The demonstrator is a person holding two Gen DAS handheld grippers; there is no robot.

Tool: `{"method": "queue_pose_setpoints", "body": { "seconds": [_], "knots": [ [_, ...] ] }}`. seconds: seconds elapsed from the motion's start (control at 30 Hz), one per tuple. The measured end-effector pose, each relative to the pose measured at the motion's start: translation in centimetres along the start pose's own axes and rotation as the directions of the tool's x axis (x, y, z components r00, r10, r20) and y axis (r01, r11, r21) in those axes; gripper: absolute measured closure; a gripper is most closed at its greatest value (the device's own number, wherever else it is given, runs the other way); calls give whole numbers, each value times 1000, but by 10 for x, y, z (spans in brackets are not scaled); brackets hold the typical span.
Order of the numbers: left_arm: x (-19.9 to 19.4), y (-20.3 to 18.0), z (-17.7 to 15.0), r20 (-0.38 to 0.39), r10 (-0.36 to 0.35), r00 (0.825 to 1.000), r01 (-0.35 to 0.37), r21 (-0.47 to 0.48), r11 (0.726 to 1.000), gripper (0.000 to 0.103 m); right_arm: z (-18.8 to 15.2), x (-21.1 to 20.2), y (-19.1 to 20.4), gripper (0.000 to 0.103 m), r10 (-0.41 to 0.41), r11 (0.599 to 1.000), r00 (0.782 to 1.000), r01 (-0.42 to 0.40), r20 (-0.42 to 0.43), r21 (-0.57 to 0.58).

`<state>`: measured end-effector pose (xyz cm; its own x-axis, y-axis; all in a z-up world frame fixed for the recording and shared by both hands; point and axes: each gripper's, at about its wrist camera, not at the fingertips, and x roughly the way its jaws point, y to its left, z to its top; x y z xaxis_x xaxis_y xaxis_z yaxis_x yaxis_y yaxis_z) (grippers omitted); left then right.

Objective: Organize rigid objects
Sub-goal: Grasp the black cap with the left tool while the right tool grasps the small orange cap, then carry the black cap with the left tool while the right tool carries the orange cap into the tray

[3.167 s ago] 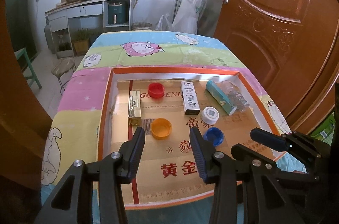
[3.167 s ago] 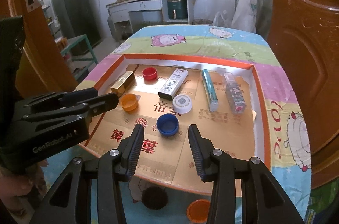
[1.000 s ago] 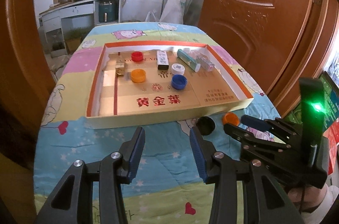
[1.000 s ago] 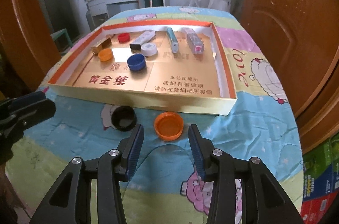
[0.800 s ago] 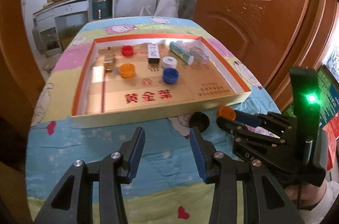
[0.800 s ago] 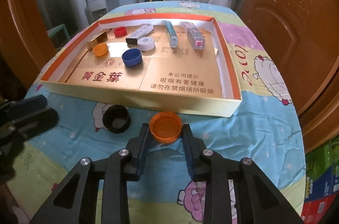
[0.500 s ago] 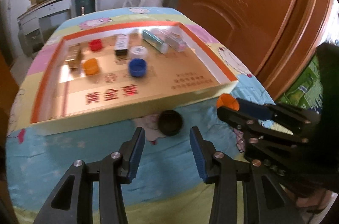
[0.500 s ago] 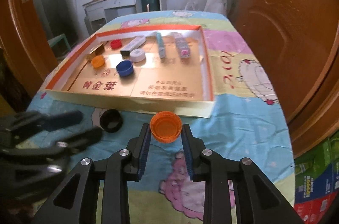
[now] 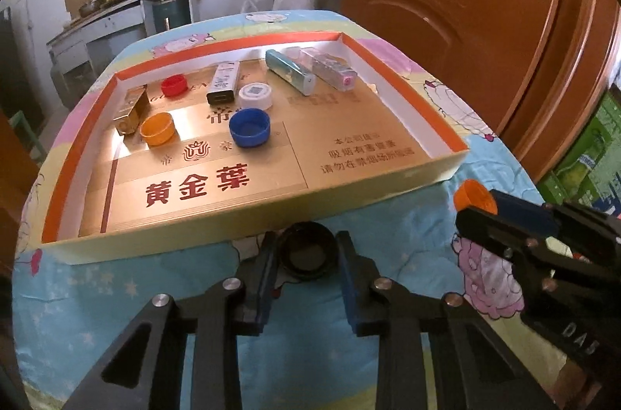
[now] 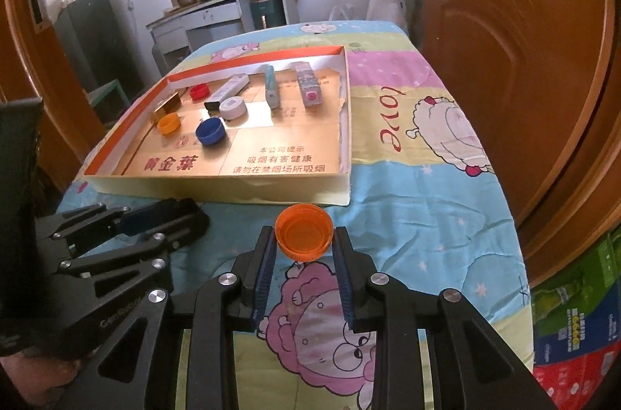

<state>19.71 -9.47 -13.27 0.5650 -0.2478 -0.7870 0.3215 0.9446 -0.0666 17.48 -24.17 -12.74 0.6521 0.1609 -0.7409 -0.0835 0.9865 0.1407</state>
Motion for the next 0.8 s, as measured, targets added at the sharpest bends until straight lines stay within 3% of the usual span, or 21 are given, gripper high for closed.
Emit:
{"method": "queue_pose_setpoints", "body": {
  "seconds": [0.4, 0.8],
  "knots": [
    [-30, 17, -5, 40, -13, 999, 15, -43, 999, 73, 4, -10, 15, 73, 17, 1000, 1000, -17, 18, -21],
    [-65, 42, -1, 102, 25, 995, -16, -94, 995, 73, 15, -25, 46, 73, 30, 997, 998, -26, 48, -79]
  ]
}}
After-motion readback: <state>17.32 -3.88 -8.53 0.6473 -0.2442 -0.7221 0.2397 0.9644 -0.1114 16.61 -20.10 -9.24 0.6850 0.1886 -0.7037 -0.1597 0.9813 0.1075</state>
